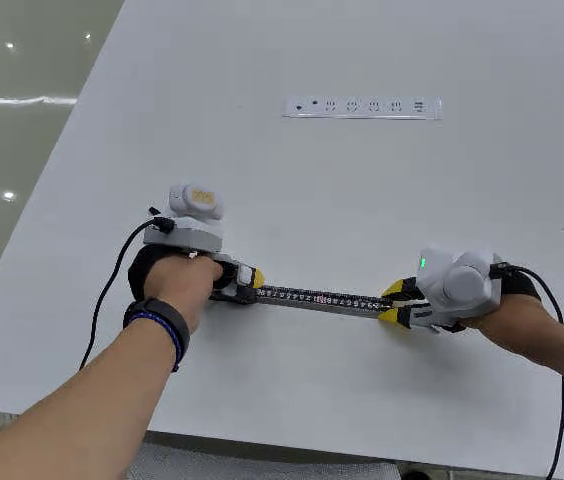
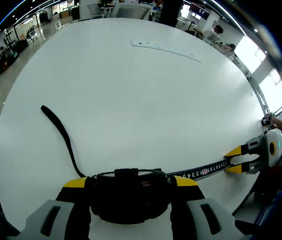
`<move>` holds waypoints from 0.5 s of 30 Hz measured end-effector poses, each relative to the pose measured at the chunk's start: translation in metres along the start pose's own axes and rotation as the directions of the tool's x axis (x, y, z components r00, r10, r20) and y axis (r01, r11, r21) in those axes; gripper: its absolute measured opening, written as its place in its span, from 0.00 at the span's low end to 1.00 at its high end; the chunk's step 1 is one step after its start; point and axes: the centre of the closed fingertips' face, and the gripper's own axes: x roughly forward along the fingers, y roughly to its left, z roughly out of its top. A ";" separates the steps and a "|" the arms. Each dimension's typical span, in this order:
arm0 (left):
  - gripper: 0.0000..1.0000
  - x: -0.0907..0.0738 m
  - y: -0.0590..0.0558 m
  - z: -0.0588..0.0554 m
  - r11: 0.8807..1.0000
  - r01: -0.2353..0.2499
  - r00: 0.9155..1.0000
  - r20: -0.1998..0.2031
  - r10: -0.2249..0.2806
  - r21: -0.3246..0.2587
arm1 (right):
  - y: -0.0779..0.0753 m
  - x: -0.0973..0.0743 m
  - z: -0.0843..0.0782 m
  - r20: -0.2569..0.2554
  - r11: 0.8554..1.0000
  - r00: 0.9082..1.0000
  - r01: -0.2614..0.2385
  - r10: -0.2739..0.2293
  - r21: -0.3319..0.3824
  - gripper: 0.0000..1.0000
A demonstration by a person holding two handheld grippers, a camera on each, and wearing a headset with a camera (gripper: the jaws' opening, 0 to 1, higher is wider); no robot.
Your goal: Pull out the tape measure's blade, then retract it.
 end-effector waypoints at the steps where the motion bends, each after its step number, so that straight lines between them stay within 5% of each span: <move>1: 0.62 0.000 0.000 0.000 1.000 0.000 1.000 0.000 0.000 0.000 | 0.000 0.000 0.000 0.000 1.000 1.000 0.000 0.000 0.000 0.14; 15: 0.62 0.000 -0.001 0.001 1.000 0.001 1.000 0.001 -0.001 -0.005 | 0.002 0.013 0.015 0.026 1.000 1.000 -0.008 0.009 -0.010 0.14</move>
